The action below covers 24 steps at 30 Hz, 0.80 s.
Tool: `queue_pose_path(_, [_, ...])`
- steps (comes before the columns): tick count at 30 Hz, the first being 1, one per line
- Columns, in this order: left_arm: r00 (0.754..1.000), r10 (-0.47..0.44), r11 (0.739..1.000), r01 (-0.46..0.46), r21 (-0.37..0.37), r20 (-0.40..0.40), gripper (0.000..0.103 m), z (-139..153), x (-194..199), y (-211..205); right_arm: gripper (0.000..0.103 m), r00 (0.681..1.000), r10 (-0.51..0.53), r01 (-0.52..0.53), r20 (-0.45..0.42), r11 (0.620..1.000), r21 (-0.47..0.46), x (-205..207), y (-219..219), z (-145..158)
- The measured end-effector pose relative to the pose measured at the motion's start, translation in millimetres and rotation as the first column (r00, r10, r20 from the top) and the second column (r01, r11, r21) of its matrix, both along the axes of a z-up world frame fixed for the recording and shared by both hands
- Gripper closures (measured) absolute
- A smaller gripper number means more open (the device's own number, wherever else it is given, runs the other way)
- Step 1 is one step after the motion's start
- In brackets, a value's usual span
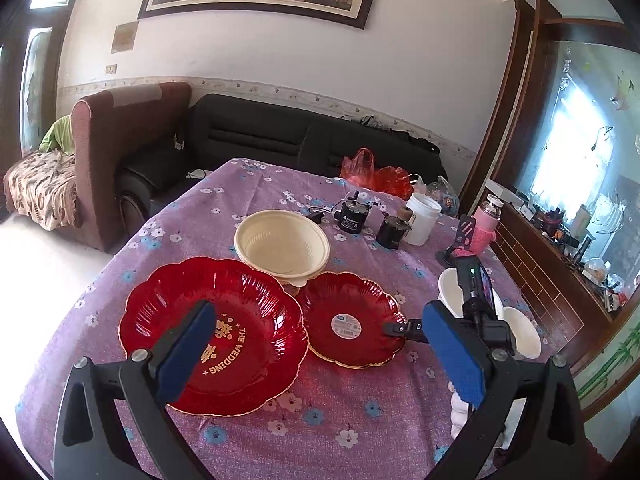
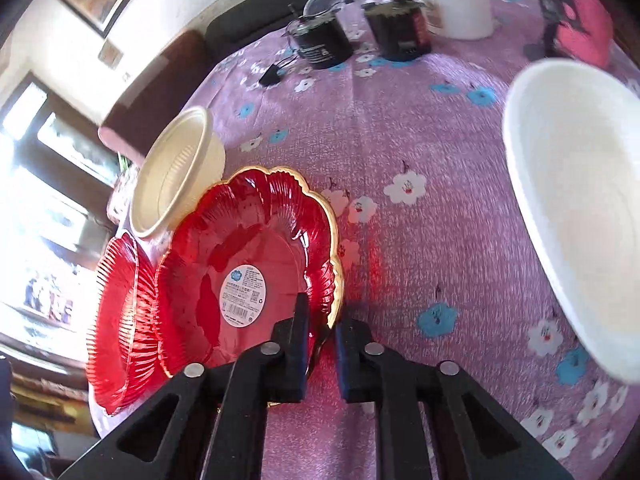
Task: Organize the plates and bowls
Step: 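Close the right gripper on the small red plate rim and lift it, then carry the small red plate toward the large red wedding plate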
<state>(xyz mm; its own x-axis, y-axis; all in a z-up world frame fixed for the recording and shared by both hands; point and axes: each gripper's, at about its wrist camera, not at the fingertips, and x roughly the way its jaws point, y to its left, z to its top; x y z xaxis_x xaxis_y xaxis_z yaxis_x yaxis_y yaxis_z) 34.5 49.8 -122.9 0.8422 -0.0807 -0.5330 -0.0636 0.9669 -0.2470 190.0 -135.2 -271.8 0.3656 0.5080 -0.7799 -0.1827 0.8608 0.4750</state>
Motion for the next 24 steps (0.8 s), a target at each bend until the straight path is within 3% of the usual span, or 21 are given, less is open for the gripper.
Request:
queue_pose_path(9, [0.996, -0.06, 0.997, 0.063, 0.042, -0.072, 0.0, -22.2, 9.4, -21.3, 0.093, 0.999, -0.048, 0.049, 0.013, 0.997, -0.056, -47.8, -48.1, 4.3])
queue_pose_path(13, [0.986, -0.116, 0.992, 0.122, 0.042, -0.121, 0.0, -41.7, 19.8, -41.8, 0.09, 0.996, -0.07, 0.068, -0.048, 0.997, -0.041, -73.2, -91.0, -1.3])
queue_pose_path(16, [0.973, -0.16, 0.986, 0.166, 0.025, -0.165, 0.0, -56.7, 31.2, -59.0, 0.087, 0.996, -0.091, 0.09, -0.013, 0.994, -0.059, -86.2, -109.6, 0.1])
queue_pose_path(17, [0.969, -0.169, 0.984, 0.176, 0.021, -0.181, 0.0, -62.8, 36.6, -65.0, 0.083, 0.994, -0.105, 0.106, 0.014, 0.992, -0.067, -90.3, -112.7, 1.7])
queue_pose_path(19, [0.96, -0.178, 0.983, 0.185, 0.015, -0.218, 0.0, -74.0, 46.4, -73.3, 0.043, 0.99, -0.131, 0.133, 0.057, 0.99, -0.043, -100.2, -119.6, 7.4])
queue_pose_path(20, [0.955, -0.186, 0.981, 0.193, 0.008, -0.232, 0.0, -79.8, 51.0, -77.0, 0.035, 0.986, -0.146, 0.148, 0.079, 0.989, -0.025, -103.2, -121.3, 10.6])
queue_pose_path(21, [0.951, -0.186, 0.981, 0.193, 0.007, -0.246, 0.0, -84.9, 54.7, -80.6, 0.029, 0.981, -0.163, 0.165, 0.104, 0.986, -0.014, -108.0, -123.3, 14.4])
queue_pose_path(24, [0.947, -0.169, 0.981, 0.189, 0.049, -0.272, 0.0, -96.8, 66.5, -88.1, 0.029, 0.972, -0.199, 0.201, 0.128, 0.98, 0.0, -116.8, -123.8, 19.0])
